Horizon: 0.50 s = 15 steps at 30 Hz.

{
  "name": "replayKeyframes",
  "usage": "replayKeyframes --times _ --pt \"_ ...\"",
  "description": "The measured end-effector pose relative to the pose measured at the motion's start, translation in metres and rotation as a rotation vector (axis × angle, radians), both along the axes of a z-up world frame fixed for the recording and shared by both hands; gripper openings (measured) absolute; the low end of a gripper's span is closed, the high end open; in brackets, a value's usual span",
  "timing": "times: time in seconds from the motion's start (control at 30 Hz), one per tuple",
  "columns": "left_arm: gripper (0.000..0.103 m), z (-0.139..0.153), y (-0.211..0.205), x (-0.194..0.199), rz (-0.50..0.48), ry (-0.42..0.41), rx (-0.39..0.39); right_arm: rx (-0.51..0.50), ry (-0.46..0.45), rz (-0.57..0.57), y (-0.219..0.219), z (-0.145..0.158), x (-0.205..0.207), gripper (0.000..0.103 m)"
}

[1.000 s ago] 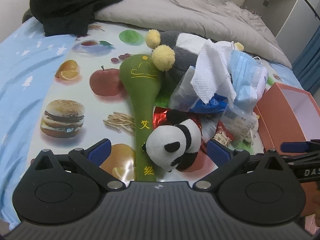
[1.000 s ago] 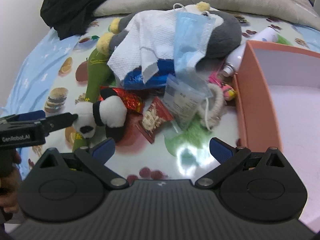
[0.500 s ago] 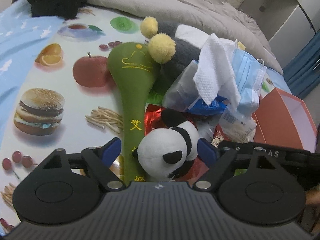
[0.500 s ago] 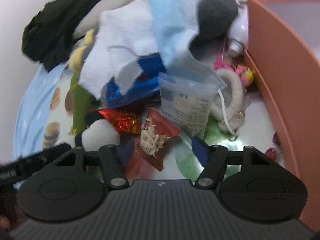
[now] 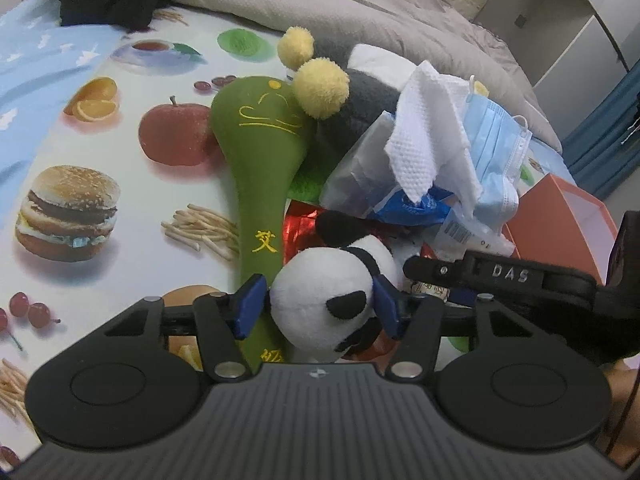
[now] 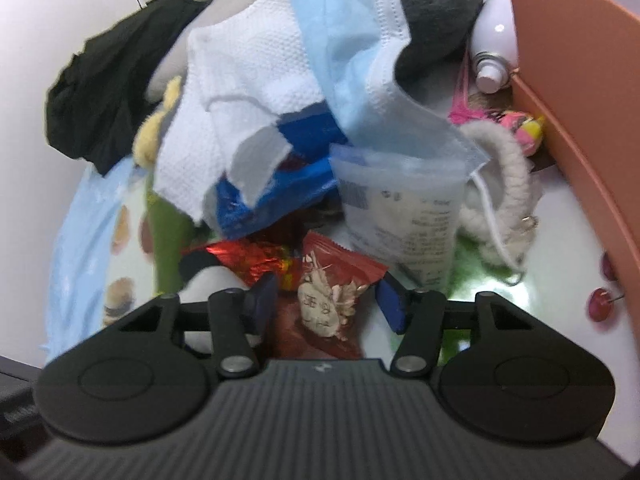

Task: Organize soft objects
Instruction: 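Grasp the panda plush with the left gripper while the right gripper grasps the red-brown snack packet, then carry the panda plush and snack packet over the pink box with both grippers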

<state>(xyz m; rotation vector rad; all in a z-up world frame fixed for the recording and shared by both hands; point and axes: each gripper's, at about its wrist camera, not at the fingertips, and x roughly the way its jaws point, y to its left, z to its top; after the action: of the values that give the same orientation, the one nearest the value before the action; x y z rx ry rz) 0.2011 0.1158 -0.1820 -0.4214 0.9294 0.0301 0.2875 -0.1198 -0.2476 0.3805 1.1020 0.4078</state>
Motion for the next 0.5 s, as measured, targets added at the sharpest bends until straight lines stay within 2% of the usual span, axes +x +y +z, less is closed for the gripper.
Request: replayKeyframes --times 0.03,0.1,0.27,0.5 --pt "0.063 0.001 -0.001 -0.001 0.003 -0.001 0.011 0.017 0.009 -0.001 0.000 -0.001 0.000 0.056" --pt "0.063 0.003 -0.003 -0.005 0.012 -0.005 0.017 -0.010 0.027 0.001 0.000 -0.003 0.000 0.034" --pt "0.063 0.013 -0.004 -0.016 0.029 -0.018 0.022 -0.005 0.085 0.014 -0.004 0.002 0.000 0.032" --pt "0.062 0.026 0.001 -0.039 0.070 -0.036 0.012 -0.046 0.061 0.055 -0.013 0.024 -0.017 0.031"
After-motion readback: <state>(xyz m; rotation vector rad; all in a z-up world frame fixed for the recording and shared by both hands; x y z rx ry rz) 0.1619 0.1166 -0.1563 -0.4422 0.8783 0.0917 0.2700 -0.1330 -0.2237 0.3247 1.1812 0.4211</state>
